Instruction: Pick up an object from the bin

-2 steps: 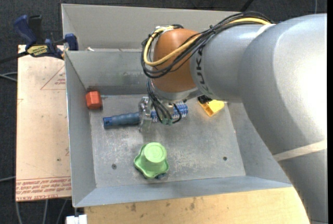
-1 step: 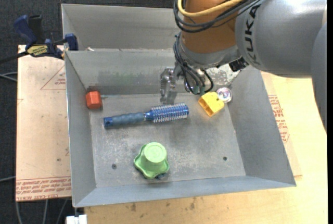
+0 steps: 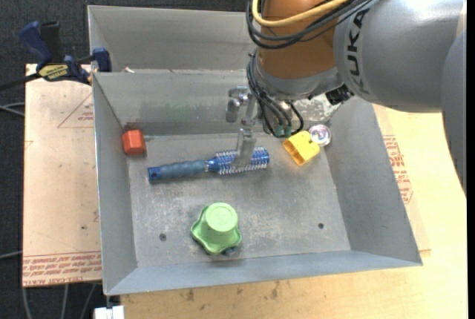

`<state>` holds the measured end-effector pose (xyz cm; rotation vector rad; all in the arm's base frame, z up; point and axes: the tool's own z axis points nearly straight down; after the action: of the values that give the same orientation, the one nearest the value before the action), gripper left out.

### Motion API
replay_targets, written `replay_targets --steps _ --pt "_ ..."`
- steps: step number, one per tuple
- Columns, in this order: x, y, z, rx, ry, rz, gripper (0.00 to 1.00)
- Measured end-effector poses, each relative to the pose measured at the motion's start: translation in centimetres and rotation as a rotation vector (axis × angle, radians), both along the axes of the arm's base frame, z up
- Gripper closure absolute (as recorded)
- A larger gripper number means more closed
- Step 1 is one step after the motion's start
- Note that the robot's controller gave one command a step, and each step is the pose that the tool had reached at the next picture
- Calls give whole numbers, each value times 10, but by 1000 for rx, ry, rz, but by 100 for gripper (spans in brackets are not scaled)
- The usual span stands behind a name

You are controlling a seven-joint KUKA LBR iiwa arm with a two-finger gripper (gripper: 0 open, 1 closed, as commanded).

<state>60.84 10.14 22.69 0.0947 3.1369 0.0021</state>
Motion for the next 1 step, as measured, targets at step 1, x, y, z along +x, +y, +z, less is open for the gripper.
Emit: replay_targets --steps 1 --pt "0 0 0 0 0 0 100"
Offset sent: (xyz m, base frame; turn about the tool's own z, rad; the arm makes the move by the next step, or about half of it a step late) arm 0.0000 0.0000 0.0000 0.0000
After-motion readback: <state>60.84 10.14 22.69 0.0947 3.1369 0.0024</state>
